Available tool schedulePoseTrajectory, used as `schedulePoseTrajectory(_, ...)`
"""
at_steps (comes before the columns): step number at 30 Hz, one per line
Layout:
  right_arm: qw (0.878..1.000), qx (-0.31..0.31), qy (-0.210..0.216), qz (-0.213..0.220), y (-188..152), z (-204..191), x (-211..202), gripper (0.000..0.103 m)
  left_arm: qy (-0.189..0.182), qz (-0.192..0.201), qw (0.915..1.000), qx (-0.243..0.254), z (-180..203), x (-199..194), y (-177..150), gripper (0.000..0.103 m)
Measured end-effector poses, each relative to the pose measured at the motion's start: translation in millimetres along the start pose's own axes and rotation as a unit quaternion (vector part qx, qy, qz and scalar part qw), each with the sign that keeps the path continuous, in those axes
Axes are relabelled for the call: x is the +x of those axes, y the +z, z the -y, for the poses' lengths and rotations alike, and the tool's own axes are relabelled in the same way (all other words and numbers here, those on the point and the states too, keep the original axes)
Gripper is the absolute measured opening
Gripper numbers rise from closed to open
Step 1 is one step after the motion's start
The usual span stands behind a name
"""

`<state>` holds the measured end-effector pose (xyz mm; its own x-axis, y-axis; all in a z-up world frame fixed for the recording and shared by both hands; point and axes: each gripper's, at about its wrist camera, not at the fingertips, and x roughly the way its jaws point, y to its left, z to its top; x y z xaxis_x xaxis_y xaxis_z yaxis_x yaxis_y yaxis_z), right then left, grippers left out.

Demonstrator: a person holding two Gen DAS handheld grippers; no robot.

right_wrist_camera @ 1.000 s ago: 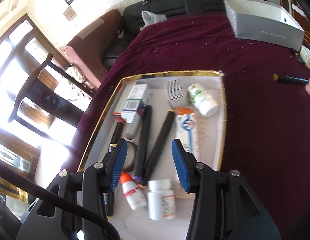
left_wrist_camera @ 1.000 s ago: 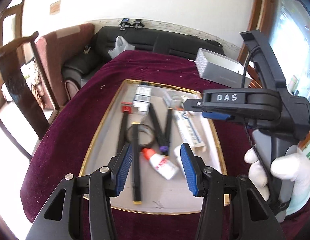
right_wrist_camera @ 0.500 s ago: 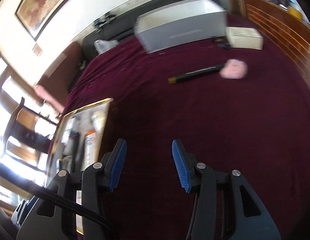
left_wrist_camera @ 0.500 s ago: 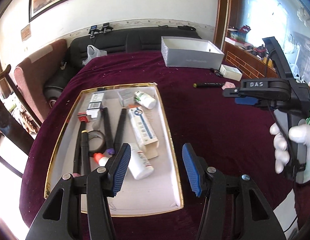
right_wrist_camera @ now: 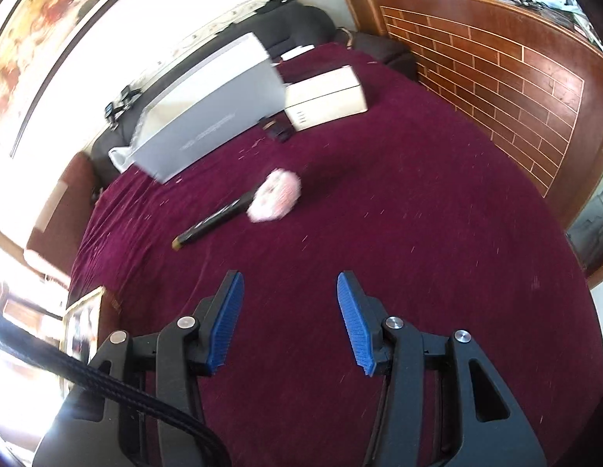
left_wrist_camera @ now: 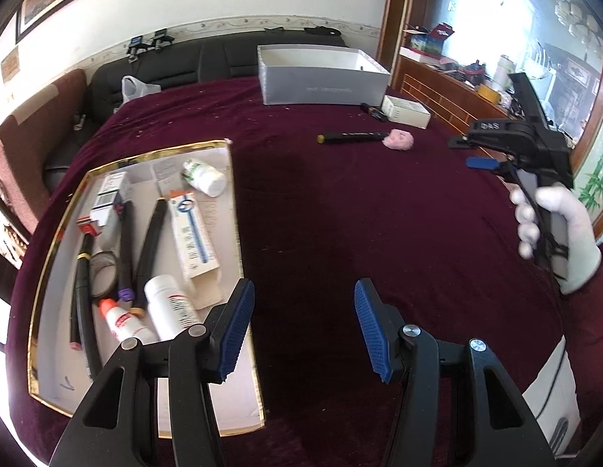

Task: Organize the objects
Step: 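Move the right gripper to the pink plush toy and grasp it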

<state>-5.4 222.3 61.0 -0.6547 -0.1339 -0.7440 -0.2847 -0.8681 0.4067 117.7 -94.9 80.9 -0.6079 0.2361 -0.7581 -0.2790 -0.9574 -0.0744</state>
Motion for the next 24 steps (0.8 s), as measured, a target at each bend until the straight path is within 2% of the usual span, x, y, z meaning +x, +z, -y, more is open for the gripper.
schedulePoseTrajectory(5,1.0,0.011,-0.004,-0.009,23,1,34,0.049,-0.015,-0.008,0.9998,0.011,8,13,7,0.047)
schedulePoseTrajectory(15,0.998,0.036,-0.024,-0.048,57,-4,104,0.049,-0.012,-0.016,0.9998,-0.005,-7,28,24,0.047)
schedulePoseTrajectory(19,0.997,0.049,-0.014,-0.051,61,-4,114,0.049,-0.015,-0.022,0.9995,-0.017,-13,32,26,0.047)
schedulePoseTrajectory(24,0.998,0.033,-0.017,-0.05,70,-15,123,0.049,-0.027,-0.029,0.9988,-0.029,-12,31,28,0.047)
